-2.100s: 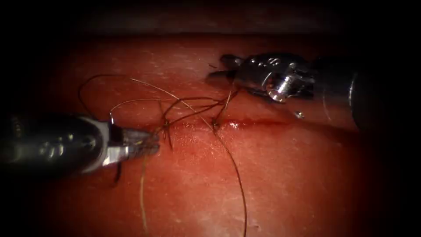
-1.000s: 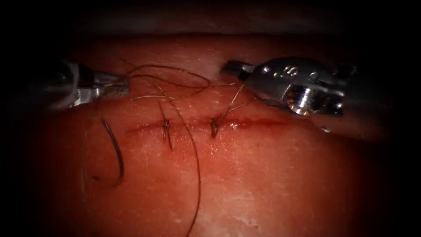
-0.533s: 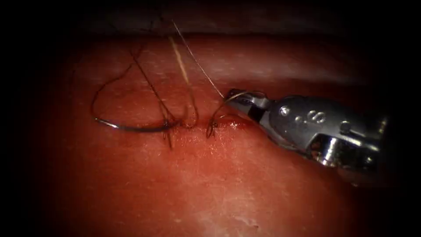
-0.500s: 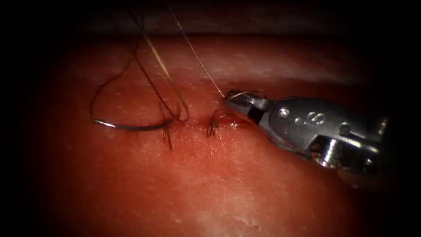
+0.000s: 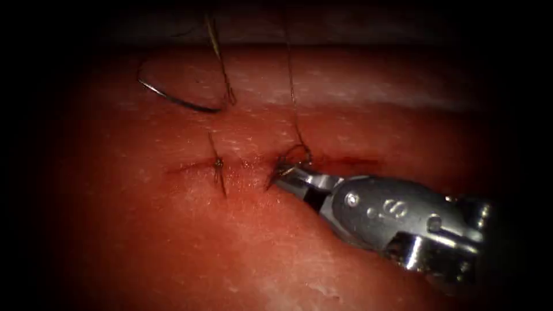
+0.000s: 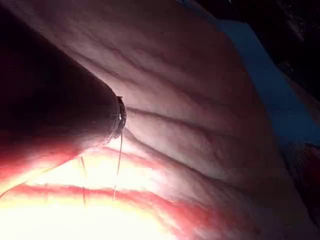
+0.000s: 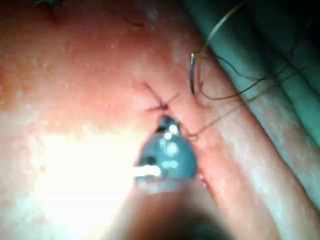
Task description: Wound Closure
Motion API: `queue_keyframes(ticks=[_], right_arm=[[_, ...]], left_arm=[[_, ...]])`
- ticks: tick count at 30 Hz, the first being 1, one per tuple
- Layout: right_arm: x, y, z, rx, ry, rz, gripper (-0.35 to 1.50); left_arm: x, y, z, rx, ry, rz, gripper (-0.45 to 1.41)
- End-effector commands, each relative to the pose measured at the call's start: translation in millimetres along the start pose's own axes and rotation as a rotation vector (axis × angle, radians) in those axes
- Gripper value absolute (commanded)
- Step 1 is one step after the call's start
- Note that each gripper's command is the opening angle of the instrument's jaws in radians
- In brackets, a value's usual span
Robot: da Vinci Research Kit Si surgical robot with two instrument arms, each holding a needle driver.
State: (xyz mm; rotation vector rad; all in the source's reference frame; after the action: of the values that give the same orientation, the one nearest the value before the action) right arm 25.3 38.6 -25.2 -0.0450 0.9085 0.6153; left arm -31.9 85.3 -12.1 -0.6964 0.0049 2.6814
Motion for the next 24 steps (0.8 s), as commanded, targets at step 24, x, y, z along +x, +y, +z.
queue_keyframes(ticks=[24], right_arm=[[-2.6, -4.6, 0.2, 0.05, -0.022, -0.04, -0.35]], left_arm=[[12.0, -10.7, 8.6, 0.203, -0.215, 0.418, -0.35]])
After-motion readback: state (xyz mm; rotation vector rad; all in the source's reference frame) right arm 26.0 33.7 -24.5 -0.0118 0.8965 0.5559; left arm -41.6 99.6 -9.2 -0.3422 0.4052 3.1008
